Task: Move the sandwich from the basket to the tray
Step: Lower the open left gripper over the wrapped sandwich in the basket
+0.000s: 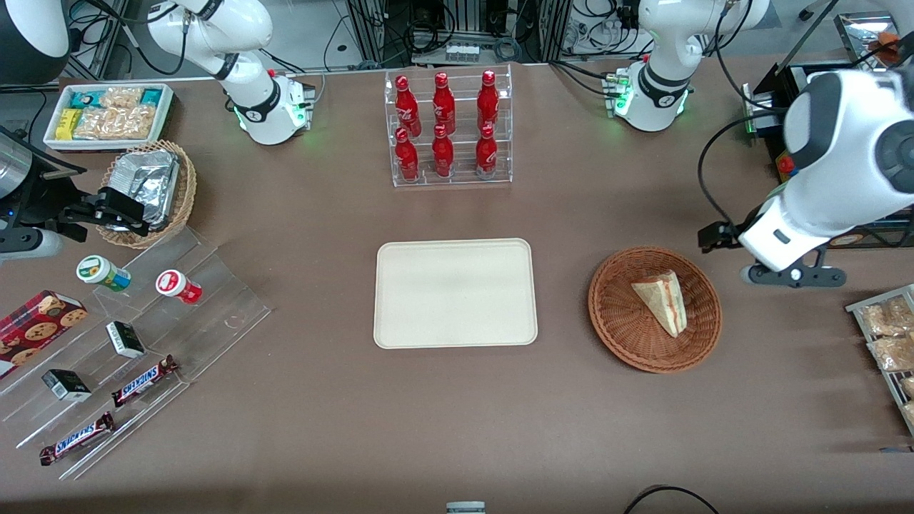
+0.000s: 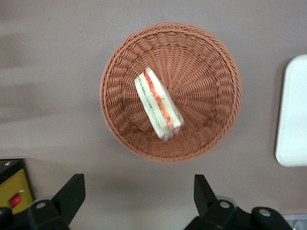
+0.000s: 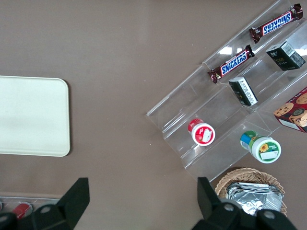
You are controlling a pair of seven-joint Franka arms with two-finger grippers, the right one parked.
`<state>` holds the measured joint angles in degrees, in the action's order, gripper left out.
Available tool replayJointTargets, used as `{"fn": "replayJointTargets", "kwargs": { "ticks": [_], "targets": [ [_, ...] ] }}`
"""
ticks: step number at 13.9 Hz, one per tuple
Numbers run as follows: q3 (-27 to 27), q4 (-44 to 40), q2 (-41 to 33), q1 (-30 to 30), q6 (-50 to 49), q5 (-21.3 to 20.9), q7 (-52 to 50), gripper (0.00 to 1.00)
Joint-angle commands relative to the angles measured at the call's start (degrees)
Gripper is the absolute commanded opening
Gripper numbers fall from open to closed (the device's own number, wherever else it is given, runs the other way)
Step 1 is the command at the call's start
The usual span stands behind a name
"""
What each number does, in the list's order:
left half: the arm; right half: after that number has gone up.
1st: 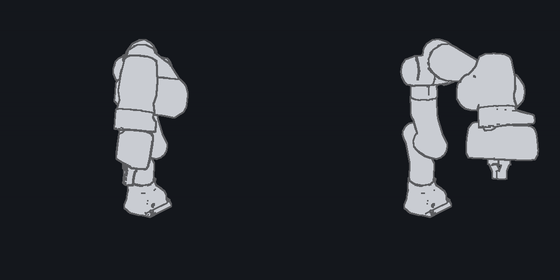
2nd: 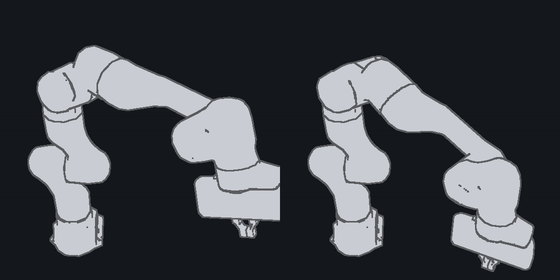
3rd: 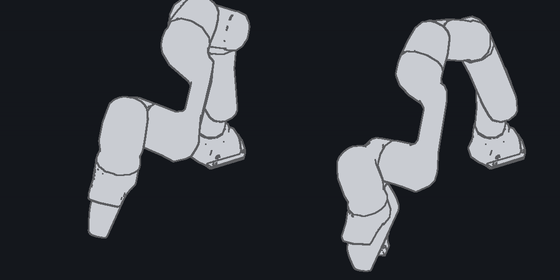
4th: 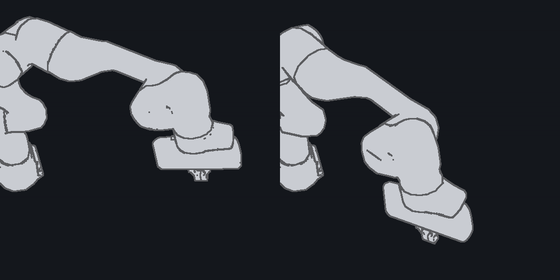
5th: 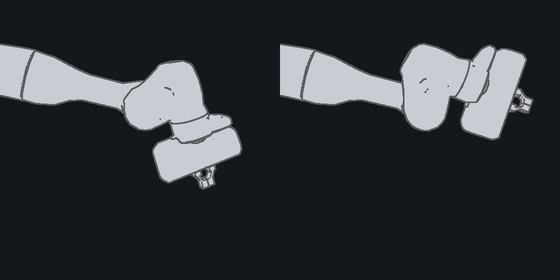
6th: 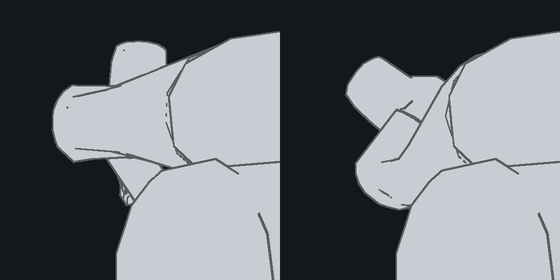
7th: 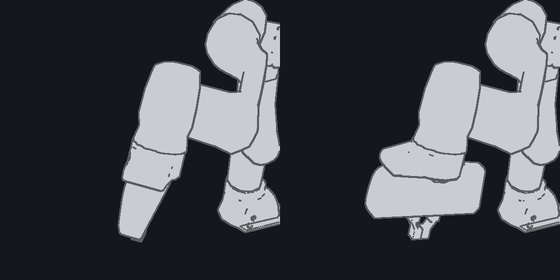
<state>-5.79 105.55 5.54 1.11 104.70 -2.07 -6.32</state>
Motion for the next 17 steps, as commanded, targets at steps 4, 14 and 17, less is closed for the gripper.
{"fn": "replayJointTargets", "kwargs": {
  "ticks": [4, 14, 17],
  "targets": [
    [-0.63, 10.55, -0.18, 0.2, 14.46, 0.05, -17.12, 1.0],
    [-1.33, 21.28, 1.41, 0.73, 31.61, -0.04, -28.22, 1.0],
    [-1.33, 23.38, 1.85, 0.64, 34.76, -0.04, -28.22, 1.0]
  ]
}}
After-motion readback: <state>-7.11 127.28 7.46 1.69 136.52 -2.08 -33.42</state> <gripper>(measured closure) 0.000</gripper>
